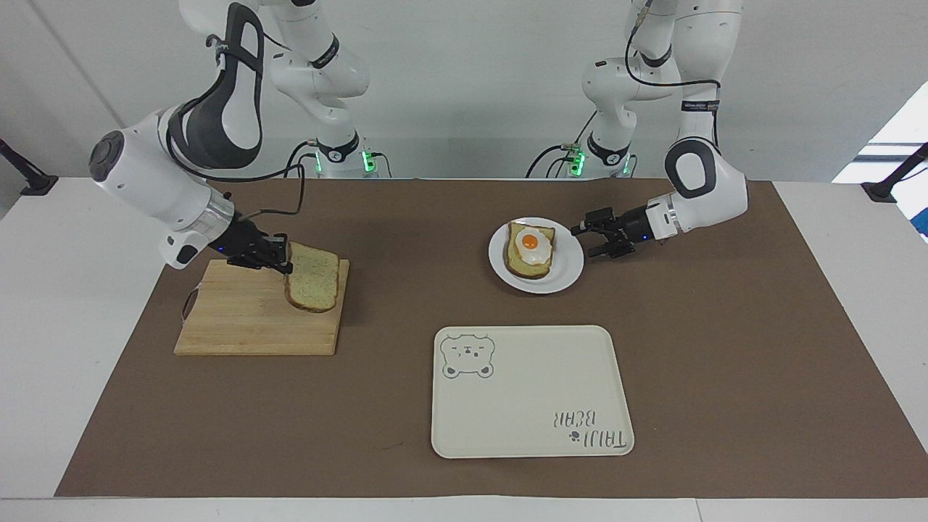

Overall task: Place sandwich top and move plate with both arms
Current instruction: 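Lift the bread with the right gripper while the left gripper grips the plate, then carry the bread with the right gripper over the egg toast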

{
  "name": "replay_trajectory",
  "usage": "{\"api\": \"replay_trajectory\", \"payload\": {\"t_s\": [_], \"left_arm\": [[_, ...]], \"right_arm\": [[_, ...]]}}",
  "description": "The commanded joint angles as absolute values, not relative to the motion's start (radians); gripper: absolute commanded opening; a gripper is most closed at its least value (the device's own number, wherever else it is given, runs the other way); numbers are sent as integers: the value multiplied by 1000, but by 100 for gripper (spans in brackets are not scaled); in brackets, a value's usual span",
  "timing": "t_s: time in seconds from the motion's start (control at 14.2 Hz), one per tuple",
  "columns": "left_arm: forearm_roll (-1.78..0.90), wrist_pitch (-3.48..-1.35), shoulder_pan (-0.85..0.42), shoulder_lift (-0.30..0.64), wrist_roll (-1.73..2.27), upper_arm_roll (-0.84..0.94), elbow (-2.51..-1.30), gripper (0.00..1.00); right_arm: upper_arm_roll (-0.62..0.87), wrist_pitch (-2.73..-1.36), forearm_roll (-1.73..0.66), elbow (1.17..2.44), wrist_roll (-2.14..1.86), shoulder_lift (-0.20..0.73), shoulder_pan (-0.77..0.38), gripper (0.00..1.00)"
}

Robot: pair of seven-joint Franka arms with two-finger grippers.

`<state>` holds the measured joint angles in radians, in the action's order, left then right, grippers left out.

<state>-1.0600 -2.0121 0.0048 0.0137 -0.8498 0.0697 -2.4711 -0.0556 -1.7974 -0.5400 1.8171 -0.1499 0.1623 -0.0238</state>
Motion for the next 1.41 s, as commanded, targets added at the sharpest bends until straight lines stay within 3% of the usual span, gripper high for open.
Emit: {"api": "replay_trajectory", "payload": {"t_s": [0.0, 0.14, 0.21, 0.35, 0.42, 0.92, 1.34], "left_arm": [[-1101, -2042, -2, 49, -916, 61, -2502, 100], [-1133, -2040, -8, 54, -934, 61, -2528, 83], [-1137, -2039, -9, 54, -936, 61, -2530, 59], [-1138, -2039, -12, 51, -936, 61, -2533, 32], [-1138, -2039, -11, 51, -936, 61, -2533, 0], [-1146, -2019, 20, 60, -933, 61, -2536, 0], [-1147, -2000, 38, 60, -931, 61, -2536, 0]], "right_arm": [[-55, -1789, -612, 1851, -89, 126, -70, 0], [-55, -1793, -614, 1867, -42, 117, -122, 0], [-55, -1799, -620, 1871, -19, 114, -149, 0], [-55, -1816, -649, 1881, 55, 103, -211, 0], [-55, -1847, -658, 1891, 96, 100, -242, 0], [-55, -2071, -699, 1991, 317, 48, -483, 0], [-54, -2143, -762, 2014, 356, 45, -538, 0]]}}
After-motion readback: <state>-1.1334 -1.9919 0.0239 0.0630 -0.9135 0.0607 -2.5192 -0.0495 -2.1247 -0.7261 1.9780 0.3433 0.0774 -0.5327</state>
